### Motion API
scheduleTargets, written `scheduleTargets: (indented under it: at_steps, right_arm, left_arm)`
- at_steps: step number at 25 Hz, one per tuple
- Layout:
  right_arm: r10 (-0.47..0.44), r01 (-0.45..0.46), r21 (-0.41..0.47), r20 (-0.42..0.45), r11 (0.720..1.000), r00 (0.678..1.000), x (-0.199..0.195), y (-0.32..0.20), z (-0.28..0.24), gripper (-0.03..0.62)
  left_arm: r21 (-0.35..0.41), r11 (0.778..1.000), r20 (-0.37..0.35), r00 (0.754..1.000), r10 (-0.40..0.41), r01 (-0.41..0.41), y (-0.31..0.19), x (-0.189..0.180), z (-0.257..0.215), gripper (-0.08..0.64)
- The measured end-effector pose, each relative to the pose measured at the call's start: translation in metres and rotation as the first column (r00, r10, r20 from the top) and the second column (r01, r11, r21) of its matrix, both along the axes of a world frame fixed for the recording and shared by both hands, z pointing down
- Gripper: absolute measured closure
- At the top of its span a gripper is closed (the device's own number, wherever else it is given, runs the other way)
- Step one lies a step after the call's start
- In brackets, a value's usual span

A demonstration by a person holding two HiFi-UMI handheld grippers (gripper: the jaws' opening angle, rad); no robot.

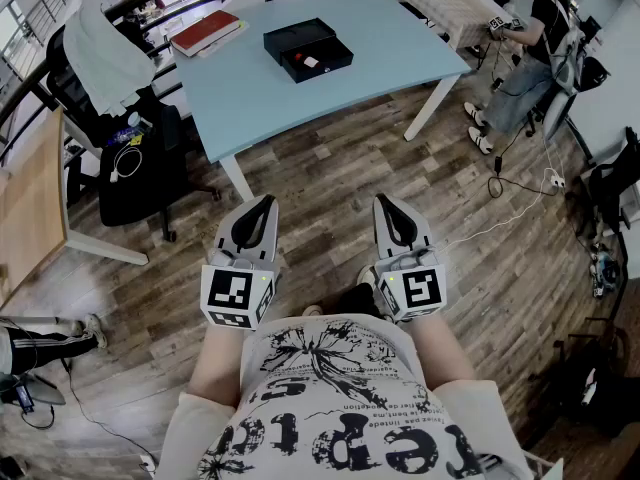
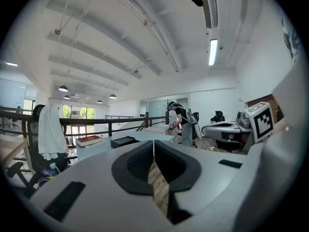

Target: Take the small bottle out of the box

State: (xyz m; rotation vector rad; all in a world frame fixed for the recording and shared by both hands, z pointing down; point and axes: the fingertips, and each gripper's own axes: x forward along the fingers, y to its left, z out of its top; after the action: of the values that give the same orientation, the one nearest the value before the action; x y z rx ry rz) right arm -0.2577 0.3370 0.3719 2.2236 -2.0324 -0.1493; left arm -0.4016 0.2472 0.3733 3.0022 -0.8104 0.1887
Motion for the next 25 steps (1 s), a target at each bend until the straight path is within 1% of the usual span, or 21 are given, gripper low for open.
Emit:
scheduleTargets:
  at_steps: [5, 9, 12, 15, 18, 22, 25]
  right_arm:
    - [0.007, -0.007, -0.01, 0.012, 1.0, 1.0, 0.004, -0.003, 0.009, 0.581]
    - [0.021, -0.02, -0.019, 0.026, 1.0, 0.999, 0.01, -0.009, 0.009, 0.581]
    - [0.042, -0.041, -0.025, 0.036, 0.999, 0.998, 0.017, -0.012, 0.009, 0.581]
    - [0.045, -0.044, -0.028, 0.04, 0.999, 0.998, 0.026, -0.012, 0.011, 0.581]
    - [0.037, -0.036, -0.037, 0.04, 0.999, 0.999, 0.04, -0.017, 0.015, 0.581]
    - [0.027, -0.024, -0.049, 0.065, 0.998, 0.998, 0.071, -0.032, 0.029, 0.581]
    - [-0.007, 0.011, -0.052, 0.076, 0.999, 0.997, 0.096, -0.053, 0.036, 0.581]
  left_arm:
    - [-0.008, 1.0, -0.001, 1.0, -0.004, 0.004, -0.006, 0.002, 0.004, 0.537]
    - [-0.026, 1.0, 0.0, 1.0, 0.009, -0.009, -0.012, 0.007, 0.007, 0.537]
    - [-0.04, 0.999, 0.0, 1.0, 0.016, -0.016, -0.017, 0.013, 0.01, 0.537]
    - [-0.056, 0.998, 0.001, 1.0, 0.018, -0.018, -0.02, 0.022, 0.016, 0.537]
    - [-0.065, 0.998, 0.009, 1.0, 0.009, -0.009, -0.025, 0.035, 0.022, 0.537]
    - [-0.072, 0.997, 0.033, 0.999, -0.015, 0.017, -0.037, 0.059, 0.031, 0.537]
    - [-0.07, 0.996, 0.052, 0.997, -0.051, 0.055, -0.053, 0.079, 0.037, 0.537]
